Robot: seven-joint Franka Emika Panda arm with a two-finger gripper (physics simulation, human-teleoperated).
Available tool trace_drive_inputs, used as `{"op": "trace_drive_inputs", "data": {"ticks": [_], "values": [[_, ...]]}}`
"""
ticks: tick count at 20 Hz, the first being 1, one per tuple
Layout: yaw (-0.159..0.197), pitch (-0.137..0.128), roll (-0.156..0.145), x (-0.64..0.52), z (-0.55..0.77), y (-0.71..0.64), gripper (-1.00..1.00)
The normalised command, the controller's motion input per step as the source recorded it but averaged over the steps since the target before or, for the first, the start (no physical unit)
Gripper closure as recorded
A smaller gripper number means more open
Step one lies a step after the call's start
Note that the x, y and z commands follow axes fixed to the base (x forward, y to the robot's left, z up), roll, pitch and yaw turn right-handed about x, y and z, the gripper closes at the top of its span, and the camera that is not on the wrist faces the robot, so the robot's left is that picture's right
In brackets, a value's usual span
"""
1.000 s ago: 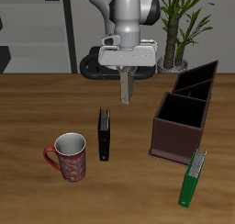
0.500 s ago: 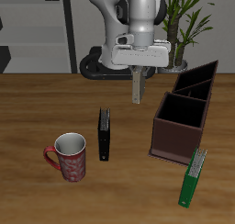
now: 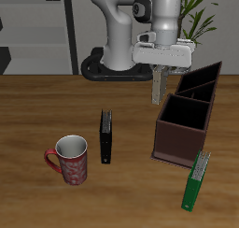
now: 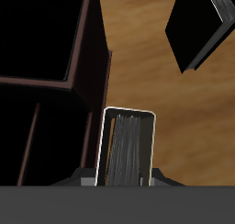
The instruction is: Place the yellow book into the left desk caddy's front compartment and place the green book into the left desk caddy's left compartment and place the black book into the left desk caddy's back compartment
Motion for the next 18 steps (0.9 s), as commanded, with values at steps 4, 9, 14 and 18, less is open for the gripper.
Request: {"op": "trace_drive_inputs", "data": {"ticks": [4,9,14,18], "values": [[-0.035,-0.016,0.031,0.1,0.11,0.44,1.0],[0.0,-0.026,0.05,0.1,0.1,0.33,1.0],[-0.013,-0.009,0.042,0.14,-0.03,0.25,1.0],[-0.015,0.0,0.015,0.15,0.01,0.1,1.0]]}}
